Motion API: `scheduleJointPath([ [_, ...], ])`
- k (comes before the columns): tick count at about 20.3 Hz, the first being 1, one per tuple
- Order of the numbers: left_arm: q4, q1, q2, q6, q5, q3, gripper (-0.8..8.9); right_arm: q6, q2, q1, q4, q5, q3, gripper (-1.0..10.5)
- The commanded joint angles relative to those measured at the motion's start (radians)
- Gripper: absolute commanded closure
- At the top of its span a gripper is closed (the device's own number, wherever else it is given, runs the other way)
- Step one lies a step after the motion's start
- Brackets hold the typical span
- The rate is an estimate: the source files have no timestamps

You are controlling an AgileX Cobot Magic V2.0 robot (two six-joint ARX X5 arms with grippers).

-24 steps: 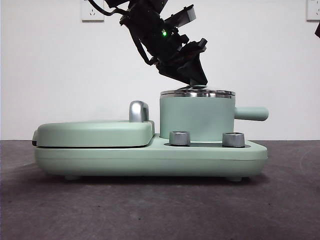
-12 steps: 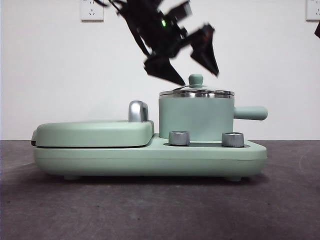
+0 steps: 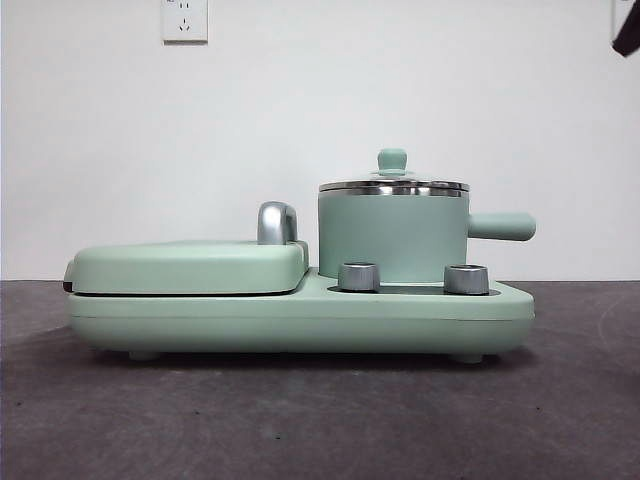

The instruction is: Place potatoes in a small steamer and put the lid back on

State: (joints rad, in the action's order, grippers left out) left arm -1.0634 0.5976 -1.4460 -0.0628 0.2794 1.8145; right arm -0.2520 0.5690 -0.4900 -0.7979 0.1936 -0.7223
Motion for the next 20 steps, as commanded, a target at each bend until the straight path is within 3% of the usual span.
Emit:
scheduleJointPath([
  [1, -0.07, 0.001, 0.069, 0.001, 0.002, 0.017, 2.61, -0.013, 0.004, -0.006, 0.047, 0.065, -0.003, 5.7],
  [7, -0.052, -0.002, 0.346, 0.035, 0.01, -0.265, 2.61, -0.073, 0.004, -0.006, 0.201, 0.177, -0.004, 5.7],
  [18, 0.184, -0.002, 0.734, 0.087, 0.01, -0.78, 2.93, -0.075, 0.004, -0.006, 0.236, 0.224, -0.004, 5.7],
  [19, 0.19, -0.002, 0.75, 0.098, 0.01, -0.805, 3.15, -0.075, 0.004, -0.006, 0.236, 0.23, -0.004, 5.7],
  [20, 0.19, -0.002, 0.759, 0.103, 0.01, -0.821, 3.98, -0.079, 0.004, -0.006, 0.236, 0.23, -0.004, 5.9],
])
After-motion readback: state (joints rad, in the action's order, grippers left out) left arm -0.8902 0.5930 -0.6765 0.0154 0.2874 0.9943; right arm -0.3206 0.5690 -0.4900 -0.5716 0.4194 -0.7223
